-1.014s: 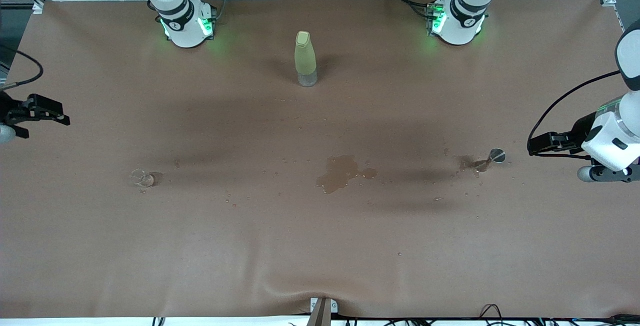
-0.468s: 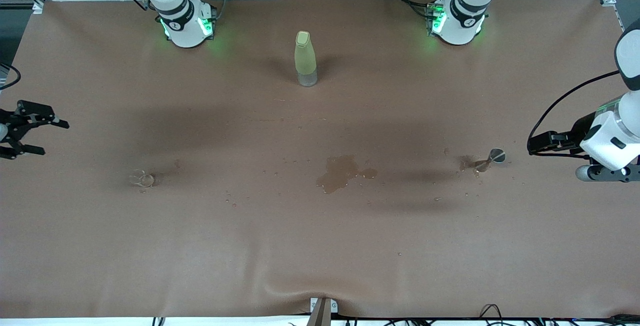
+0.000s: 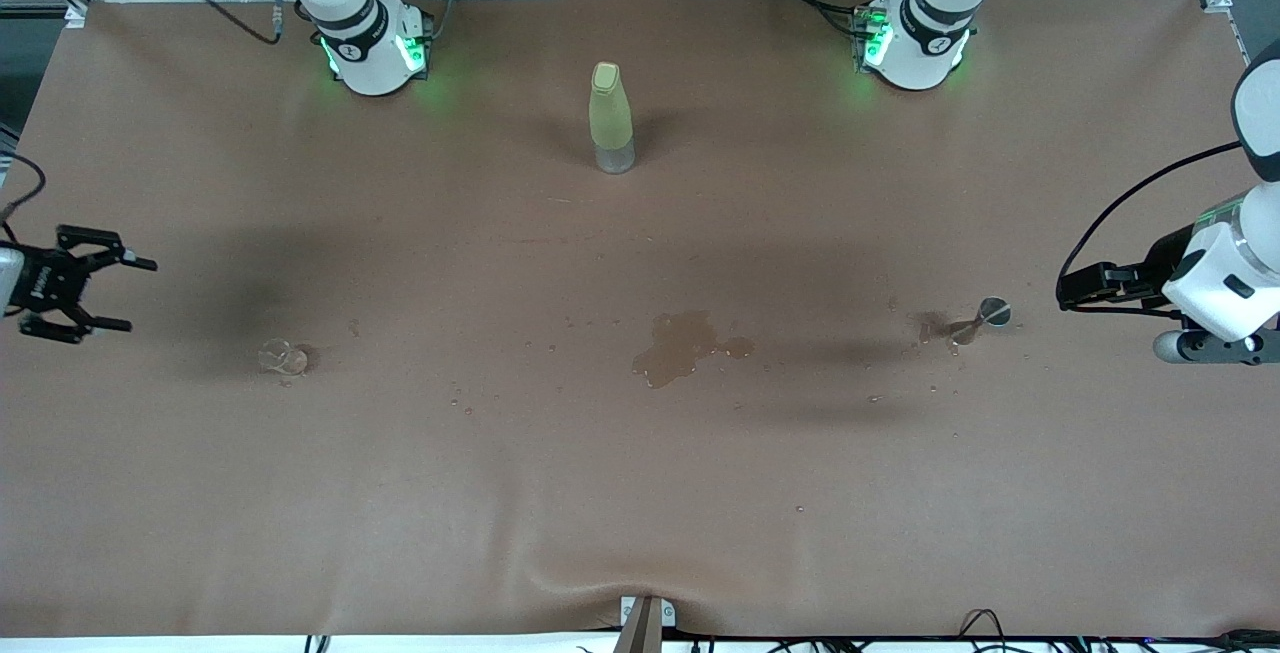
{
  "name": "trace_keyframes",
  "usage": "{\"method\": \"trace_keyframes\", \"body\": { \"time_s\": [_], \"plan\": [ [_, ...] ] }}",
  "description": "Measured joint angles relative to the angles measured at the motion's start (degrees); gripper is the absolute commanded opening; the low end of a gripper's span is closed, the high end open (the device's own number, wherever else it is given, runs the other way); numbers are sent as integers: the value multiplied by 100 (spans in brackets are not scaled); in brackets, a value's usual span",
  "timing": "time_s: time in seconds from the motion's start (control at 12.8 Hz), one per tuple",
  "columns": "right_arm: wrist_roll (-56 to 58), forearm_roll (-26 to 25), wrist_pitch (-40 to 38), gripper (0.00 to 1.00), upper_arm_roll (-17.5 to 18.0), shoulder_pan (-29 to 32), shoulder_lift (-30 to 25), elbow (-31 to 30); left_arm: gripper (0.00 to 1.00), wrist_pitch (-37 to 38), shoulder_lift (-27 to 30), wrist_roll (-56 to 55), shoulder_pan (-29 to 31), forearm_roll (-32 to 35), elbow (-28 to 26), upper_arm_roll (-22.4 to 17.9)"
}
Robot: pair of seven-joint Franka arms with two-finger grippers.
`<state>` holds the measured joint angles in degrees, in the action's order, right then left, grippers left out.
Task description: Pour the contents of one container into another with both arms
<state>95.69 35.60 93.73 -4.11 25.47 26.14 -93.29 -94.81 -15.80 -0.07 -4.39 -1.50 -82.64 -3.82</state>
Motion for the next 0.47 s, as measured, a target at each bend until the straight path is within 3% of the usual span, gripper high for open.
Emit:
{"method": "trace_keyframes", "body": {
  "time_s": [0.31,0.47],
  "plan": [
    [2027,1097,30,100,3,208,989,20,100,2,-8,470,71,-39,-15,-2],
    [2840,1602,31,100,7,209,1346,65,100,1,-16,1012,280,-532,-27,-6]
  ]
}}
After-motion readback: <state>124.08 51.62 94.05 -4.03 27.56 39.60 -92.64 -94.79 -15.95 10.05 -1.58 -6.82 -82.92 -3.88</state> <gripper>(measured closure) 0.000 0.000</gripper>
